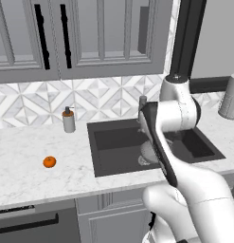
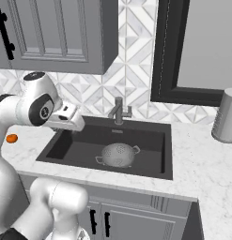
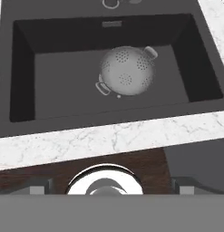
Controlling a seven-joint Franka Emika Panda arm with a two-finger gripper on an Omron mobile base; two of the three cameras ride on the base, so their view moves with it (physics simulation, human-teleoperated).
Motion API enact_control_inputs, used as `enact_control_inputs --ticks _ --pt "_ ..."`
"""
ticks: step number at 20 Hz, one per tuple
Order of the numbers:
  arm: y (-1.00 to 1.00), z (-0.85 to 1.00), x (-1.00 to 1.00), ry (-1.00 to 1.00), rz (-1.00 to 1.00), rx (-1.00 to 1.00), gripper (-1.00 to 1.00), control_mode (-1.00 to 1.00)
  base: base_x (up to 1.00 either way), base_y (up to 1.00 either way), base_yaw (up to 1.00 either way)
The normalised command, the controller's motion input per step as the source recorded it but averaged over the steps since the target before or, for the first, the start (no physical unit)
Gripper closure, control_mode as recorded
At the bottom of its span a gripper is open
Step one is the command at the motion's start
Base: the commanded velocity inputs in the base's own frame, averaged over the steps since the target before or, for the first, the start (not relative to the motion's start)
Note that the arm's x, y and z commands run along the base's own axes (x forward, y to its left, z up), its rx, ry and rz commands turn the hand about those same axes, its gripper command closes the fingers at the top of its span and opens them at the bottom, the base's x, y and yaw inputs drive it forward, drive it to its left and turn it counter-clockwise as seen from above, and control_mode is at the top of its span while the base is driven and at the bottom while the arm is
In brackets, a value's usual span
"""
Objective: Put the colander in the sink, put the orange in the colander, and turn on the sink faucet and pour water over the colander.
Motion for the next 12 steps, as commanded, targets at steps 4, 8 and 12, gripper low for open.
enact_control_inputs --ticks 4,8,12 --pt "0.90 0.00 -0.31 0.08 0.15 0.00 -1.00 -1.00 0.00 0.00 0.00" --pt "0.81 -0.19 -0.25 0.00 0.06 0.04 -1.00 -1.00 0.00 0.00 0.00" --pt "0.93 -0.30 -0.19 0.00 0.00 0.02 -1.00 -1.00 0.00 0.00 0.00"
